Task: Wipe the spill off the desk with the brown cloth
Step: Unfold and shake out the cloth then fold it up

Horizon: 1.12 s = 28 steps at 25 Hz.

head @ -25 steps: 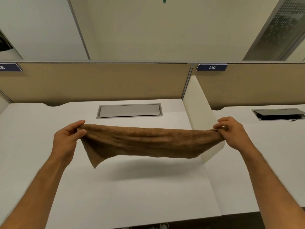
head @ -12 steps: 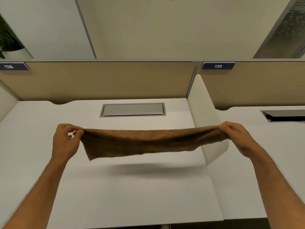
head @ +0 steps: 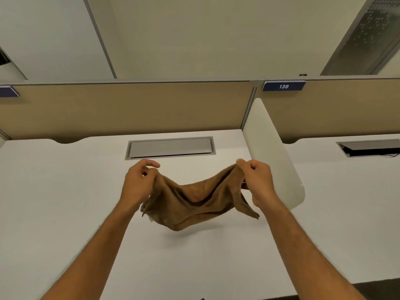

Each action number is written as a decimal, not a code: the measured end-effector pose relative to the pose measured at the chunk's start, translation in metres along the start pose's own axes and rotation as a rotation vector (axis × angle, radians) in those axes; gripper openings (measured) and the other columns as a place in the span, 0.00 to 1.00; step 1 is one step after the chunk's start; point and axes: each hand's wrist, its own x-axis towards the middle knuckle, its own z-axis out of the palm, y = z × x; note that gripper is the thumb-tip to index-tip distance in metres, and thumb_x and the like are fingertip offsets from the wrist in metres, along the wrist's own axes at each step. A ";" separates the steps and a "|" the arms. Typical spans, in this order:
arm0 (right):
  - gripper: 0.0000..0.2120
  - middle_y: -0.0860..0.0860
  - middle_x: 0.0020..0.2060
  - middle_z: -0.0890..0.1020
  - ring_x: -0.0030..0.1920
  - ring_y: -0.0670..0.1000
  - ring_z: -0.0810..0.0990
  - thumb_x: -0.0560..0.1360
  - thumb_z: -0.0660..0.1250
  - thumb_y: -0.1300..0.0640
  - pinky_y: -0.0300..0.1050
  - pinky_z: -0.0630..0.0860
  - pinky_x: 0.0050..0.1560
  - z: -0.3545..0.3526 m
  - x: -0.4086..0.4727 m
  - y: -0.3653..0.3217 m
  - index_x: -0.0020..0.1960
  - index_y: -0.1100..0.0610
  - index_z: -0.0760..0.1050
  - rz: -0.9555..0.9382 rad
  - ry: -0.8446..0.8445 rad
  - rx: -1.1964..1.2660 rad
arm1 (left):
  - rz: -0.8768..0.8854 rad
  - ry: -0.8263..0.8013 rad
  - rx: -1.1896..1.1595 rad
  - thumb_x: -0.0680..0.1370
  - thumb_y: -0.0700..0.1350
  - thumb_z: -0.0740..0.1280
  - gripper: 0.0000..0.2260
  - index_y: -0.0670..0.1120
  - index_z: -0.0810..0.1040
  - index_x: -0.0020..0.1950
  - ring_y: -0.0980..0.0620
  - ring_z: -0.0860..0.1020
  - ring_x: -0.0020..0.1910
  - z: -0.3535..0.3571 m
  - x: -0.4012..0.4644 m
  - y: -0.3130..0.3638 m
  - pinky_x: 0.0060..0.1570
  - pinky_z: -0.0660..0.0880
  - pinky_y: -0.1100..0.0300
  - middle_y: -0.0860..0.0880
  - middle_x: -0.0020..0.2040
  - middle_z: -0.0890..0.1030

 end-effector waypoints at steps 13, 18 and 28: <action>0.15 0.47 0.35 0.86 0.38 0.49 0.86 0.79 0.66 0.44 0.48 0.86 0.45 0.101 -0.033 -0.011 0.41 0.50 0.84 -0.184 -0.462 -0.183 | 0.360 -0.454 0.129 0.81 0.45 0.71 0.04 0.54 0.81 0.55 0.55 0.81 0.51 0.027 -0.009 0.015 0.51 0.78 0.65 0.58 0.50 0.81; 0.12 0.49 0.37 0.84 0.40 0.51 0.84 0.81 0.63 0.47 0.46 0.85 0.43 0.099 -0.006 0.015 0.47 0.53 0.79 -0.116 -0.148 -0.077 | 0.354 -0.395 0.081 0.83 0.40 0.68 0.07 0.50 0.84 0.54 0.54 0.82 0.52 0.007 0.001 0.013 0.51 0.77 0.66 0.56 0.51 0.83; 0.11 0.52 0.58 0.78 0.56 0.56 0.75 0.81 0.59 0.49 0.53 0.73 0.61 0.104 0.002 0.070 0.58 0.44 0.78 -0.143 -1.003 -0.903 | 0.425 -0.440 -0.043 0.82 0.35 0.66 0.13 0.53 0.83 0.47 0.54 0.82 0.49 -0.039 0.008 0.013 0.48 0.79 0.66 0.58 0.45 0.82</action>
